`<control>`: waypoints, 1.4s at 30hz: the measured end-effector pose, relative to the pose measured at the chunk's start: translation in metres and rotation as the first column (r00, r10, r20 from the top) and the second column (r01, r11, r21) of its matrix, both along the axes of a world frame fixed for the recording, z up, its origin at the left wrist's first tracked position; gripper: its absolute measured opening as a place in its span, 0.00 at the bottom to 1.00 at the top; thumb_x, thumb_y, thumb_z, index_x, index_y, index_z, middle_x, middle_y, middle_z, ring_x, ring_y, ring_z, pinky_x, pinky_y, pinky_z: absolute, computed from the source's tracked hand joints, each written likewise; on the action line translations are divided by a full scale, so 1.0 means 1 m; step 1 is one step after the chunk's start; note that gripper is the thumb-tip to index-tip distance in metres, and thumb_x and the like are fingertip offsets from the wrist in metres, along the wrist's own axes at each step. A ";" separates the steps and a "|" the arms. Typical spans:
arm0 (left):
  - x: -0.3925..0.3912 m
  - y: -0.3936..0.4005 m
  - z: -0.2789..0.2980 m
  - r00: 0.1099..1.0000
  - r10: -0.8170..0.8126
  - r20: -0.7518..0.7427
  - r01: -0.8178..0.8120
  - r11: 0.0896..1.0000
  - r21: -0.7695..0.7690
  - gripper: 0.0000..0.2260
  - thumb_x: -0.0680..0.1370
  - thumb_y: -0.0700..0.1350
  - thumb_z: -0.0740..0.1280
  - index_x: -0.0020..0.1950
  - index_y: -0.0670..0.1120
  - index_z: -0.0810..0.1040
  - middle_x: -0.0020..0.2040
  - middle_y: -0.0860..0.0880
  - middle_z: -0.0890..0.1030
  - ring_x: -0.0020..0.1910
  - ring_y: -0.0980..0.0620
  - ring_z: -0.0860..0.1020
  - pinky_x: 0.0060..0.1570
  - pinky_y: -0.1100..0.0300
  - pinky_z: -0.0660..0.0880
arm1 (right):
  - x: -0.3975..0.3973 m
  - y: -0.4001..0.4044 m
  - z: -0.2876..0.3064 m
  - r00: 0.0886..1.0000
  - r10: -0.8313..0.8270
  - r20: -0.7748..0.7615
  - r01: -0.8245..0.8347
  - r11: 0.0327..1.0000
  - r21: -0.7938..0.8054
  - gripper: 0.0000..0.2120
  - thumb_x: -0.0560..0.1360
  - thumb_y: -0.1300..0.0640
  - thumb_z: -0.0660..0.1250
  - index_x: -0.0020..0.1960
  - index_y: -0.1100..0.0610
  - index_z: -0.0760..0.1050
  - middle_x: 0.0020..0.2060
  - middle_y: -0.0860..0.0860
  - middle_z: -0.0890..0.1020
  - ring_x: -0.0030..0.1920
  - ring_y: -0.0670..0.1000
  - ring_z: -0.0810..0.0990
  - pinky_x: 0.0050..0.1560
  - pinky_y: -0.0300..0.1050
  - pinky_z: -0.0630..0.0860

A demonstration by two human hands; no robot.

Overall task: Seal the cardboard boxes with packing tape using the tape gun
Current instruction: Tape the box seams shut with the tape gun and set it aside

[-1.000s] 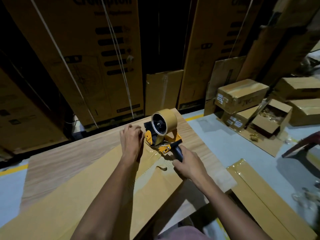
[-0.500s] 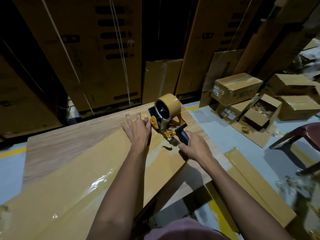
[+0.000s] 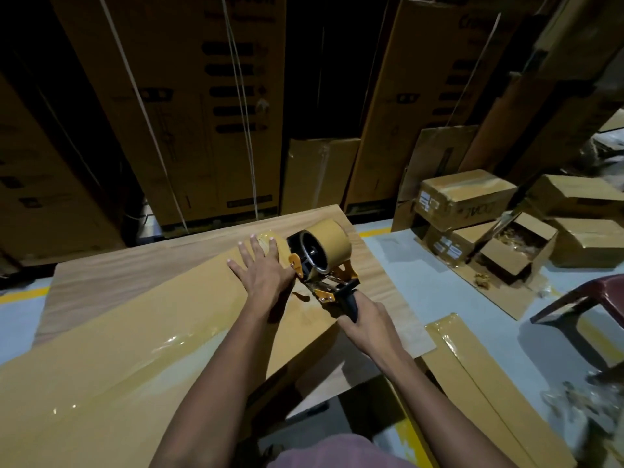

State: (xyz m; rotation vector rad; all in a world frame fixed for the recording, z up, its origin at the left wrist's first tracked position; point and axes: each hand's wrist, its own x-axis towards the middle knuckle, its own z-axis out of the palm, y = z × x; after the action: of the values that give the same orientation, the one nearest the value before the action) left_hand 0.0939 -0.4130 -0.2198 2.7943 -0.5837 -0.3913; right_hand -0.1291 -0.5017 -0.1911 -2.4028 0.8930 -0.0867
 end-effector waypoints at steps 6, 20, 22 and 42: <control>-0.011 -0.005 0.003 0.993 0.112 0.020 -0.110 0.990 -0.090 0.37 0.77 0.61 0.70 0.82 0.58 0.57 0.83 0.40 0.46 0.81 0.36 0.41 0.75 0.32 0.42 | 0.000 -0.009 0.006 0.997 0.071 0.016 -0.071 0.997 0.015 0.07 0.78 0.53 0.67 0.53 0.54 0.72 0.42 0.52 0.79 0.43 0.54 0.78 0.41 0.50 0.76; -0.039 -0.018 0.010 0.982 0.053 0.179 -0.013 0.976 -0.217 0.15 0.80 0.46 0.70 0.66 0.47 0.81 0.82 0.44 0.56 0.82 0.40 0.47 0.75 0.35 0.53 | -0.035 -0.016 -0.009 0.998 0.039 0.041 -0.043 0.994 0.099 0.06 0.80 0.56 0.66 0.54 0.52 0.69 0.42 0.48 0.78 0.40 0.45 0.75 0.36 0.37 0.70; -0.034 -0.016 0.011 0.990 0.058 0.129 -0.033 0.981 -0.191 0.13 0.81 0.51 0.68 0.63 0.49 0.83 0.83 0.45 0.54 0.81 0.41 0.46 0.75 0.35 0.52 | -0.035 -0.016 -0.008 0.998 0.045 0.047 -0.050 0.992 0.112 0.06 0.80 0.56 0.66 0.54 0.52 0.70 0.42 0.49 0.78 0.40 0.46 0.76 0.37 0.39 0.74; -0.072 -0.021 0.004 0.988 -0.151 0.045 0.158 0.952 -0.263 0.21 0.84 0.45 0.63 0.75 0.37 0.69 0.80 0.37 0.61 0.81 0.39 0.54 0.79 0.40 0.48 | -0.049 -0.027 -0.008 0.994 -0.101 0.032 0.088 0.954 0.286 0.09 0.76 0.57 0.72 0.55 0.55 0.77 0.48 0.51 0.83 0.48 0.51 0.81 0.42 0.41 0.78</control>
State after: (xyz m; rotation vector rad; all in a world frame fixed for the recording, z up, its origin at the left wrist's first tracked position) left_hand 0.0214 -0.4338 -0.2157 2.5082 -0.8006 -0.2849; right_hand -0.1782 -0.5282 -0.1989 -2.0841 0.9309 -0.0459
